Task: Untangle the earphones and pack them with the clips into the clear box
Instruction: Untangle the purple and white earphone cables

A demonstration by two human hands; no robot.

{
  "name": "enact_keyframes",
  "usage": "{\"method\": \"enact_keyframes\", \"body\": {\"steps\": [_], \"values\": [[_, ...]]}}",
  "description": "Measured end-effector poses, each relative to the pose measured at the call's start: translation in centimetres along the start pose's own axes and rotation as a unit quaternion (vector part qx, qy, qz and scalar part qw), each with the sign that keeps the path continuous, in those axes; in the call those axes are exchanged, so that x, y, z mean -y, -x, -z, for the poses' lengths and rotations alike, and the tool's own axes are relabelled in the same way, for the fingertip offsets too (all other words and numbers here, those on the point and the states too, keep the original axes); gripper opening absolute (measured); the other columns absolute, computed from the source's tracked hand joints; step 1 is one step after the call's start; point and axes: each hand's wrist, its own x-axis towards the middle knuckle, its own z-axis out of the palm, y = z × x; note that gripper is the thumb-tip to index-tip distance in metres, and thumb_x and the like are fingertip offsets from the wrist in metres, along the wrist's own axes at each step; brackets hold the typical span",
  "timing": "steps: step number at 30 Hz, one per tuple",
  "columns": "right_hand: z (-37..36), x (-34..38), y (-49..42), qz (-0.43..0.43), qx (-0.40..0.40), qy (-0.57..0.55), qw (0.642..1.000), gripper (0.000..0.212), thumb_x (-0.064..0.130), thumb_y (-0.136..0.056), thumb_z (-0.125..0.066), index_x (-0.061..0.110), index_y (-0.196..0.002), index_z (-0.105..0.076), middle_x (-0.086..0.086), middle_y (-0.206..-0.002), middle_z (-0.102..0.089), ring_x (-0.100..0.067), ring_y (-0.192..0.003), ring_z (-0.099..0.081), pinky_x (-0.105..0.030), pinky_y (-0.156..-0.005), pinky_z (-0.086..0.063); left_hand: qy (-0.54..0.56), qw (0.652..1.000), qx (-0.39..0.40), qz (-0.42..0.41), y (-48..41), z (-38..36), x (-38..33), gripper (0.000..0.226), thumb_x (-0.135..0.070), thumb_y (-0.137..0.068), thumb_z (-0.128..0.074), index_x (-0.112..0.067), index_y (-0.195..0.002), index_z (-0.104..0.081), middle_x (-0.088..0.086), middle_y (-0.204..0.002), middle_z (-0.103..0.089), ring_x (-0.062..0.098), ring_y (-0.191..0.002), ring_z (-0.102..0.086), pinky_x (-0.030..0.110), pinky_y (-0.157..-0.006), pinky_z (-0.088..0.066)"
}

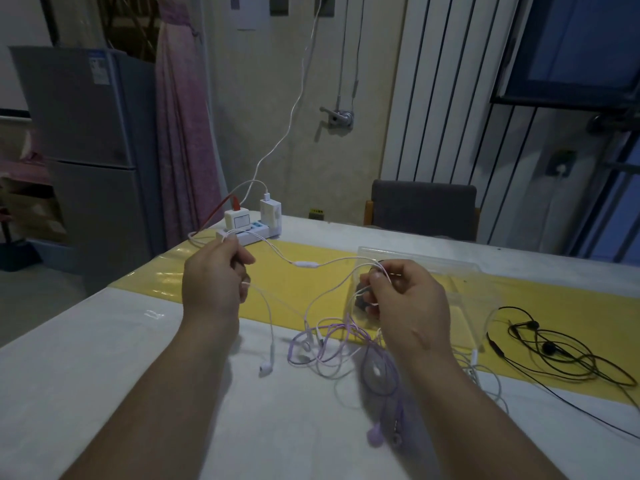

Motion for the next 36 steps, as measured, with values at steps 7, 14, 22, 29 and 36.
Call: {"method": "enact_keyframes", "body": {"steps": [7,14,22,29,36], "values": [[-0.7,-0.8,0.2,-0.01,0.077,0.04,0.996,0.015,0.005,-0.088,-0.063,0.017,-0.078,-0.066,-0.007,-0.069,-0.072,-0.019,-0.061,-0.068,-0.05,-0.07,-0.06,0.208,0.947,0.242,0.041,1.6,-0.9,-0.6,0.04,-0.022,-0.096,-0.04,-0.004,-0.073,-0.067,0.012,-0.06,-0.059,0.028,-0.06,-0.064,0.033,-0.057,-0.056],[-1.3,-2.0,0.5,-0.011,0.154,0.147,0.977,0.014,0.014,-0.084,-0.065,0.025,-0.075,-0.066,0.001,-0.07,-0.073,-0.016,-0.067,-0.072,-0.048,-0.074,-0.059,0.281,0.913,0.29,0.046,2.1,-0.8,-1.2,0.046,-0.024,-0.091,-0.035,-0.01,-0.075,-0.076,0.01,-0.074,-0.073,0.028,-0.082,-0.073,0.035,-0.07,-0.059],[-0.2,-1.0,0.0,0.03,0.046,0.152,0.987,0.009,0.027,-0.086,-0.061,0.025,-0.079,-0.066,0.003,-0.071,-0.072,-0.02,-0.071,-0.07,-0.047,-0.072,-0.057,0.268,0.93,0.243,0.06,1.6,-0.2,-1.4,0.04,-0.029,-0.088,-0.041,-0.013,-0.064,-0.069,0.003,-0.047,-0.048,0.02,-0.046,-0.054,0.022,-0.048,-0.048],[0.9,0.7,-0.3,0.019,-0.054,0.024,0.998,0.014,0.016,-0.096,-0.059,0.019,-0.083,-0.065,0.003,-0.074,-0.073,-0.001,-0.052,-0.063,-0.018,-0.048,-0.05,0.24,0.952,0.177,0.065,0.2,0.7,-0.7,0.04,-0.029,-0.091,-0.045,-0.012,-0.055,-0.054,-0.001,-0.044,-0.019,0.012,-0.043,-0.017,0.025,-0.048,-0.014],[1.2,0.5,-0.5,0.019,-0.069,0.032,0.997,0.012,0.017,-0.094,-0.062,0.021,-0.083,-0.066,0.003,-0.069,-0.072,-0.009,-0.053,-0.066,-0.024,-0.05,-0.054,0.148,0.982,0.088,0.077,-0.3,0.7,-0.3,0.033,-0.021,-0.092,-0.049,-0.009,-0.062,-0.055,-0.002,-0.042,-0.023,0.012,-0.038,-0.018,0.024,-0.046,-0.012]]}}
